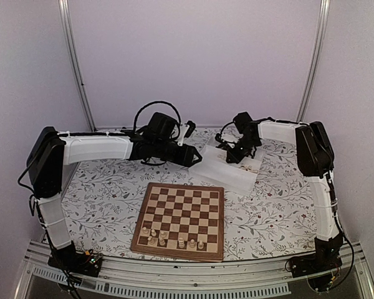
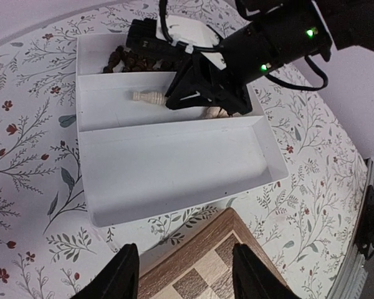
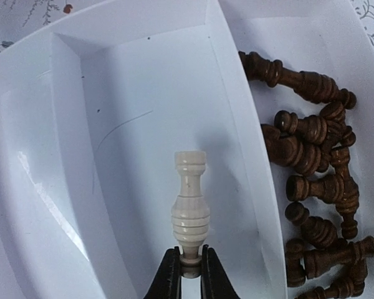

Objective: Set up the chess pieces on the board
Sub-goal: Pick up the chess piece from the storage box, then place the chess piece on the chessboard.

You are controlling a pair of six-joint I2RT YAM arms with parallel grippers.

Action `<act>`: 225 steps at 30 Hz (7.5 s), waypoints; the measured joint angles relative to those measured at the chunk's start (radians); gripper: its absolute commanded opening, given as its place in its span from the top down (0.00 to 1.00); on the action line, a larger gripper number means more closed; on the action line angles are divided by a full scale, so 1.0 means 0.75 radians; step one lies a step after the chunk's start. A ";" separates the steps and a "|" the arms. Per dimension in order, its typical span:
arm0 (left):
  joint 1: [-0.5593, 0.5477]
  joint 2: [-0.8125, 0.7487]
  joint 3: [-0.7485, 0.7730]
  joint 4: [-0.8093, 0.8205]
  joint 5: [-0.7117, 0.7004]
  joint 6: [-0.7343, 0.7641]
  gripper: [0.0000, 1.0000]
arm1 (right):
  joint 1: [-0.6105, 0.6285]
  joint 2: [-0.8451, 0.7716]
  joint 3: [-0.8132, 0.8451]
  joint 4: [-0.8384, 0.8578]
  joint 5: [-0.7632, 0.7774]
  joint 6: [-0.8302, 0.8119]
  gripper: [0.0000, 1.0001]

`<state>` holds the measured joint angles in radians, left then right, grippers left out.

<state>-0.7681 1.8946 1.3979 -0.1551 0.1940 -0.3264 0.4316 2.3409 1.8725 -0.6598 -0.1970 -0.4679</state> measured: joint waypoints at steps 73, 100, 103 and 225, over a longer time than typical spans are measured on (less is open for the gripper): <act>-0.439 -0.846 -0.588 -0.430 -0.304 -0.384 0.98 | -0.037 -0.716 -0.706 0.195 -0.624 -0.127 0.99; -0.764 -1.051 -1.005 -0.673 -0.700 -0.872 0.97 | -0.036 -0.717 -0.742 0.225 -0.622 -0.156 0.99; -0.765 -1.044 -1.014 -0.654 -0.699 -0.874 0.96 | -0.036 -0.717 -0.742 0.225 -0.622 -0.156 0.99; -0.006 0.122 -0.055 0.456 0.629 -0.539 0.83 | 0.178 -0.701 -0.542 -0.049 -0.692 -0.246 0.98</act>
<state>-0.7723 1.9862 1.3567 0.1867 0.6655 -0.7307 0.5648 1.8149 1.4662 -0.6964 -0.7162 -0.6521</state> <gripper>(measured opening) 0.215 0.086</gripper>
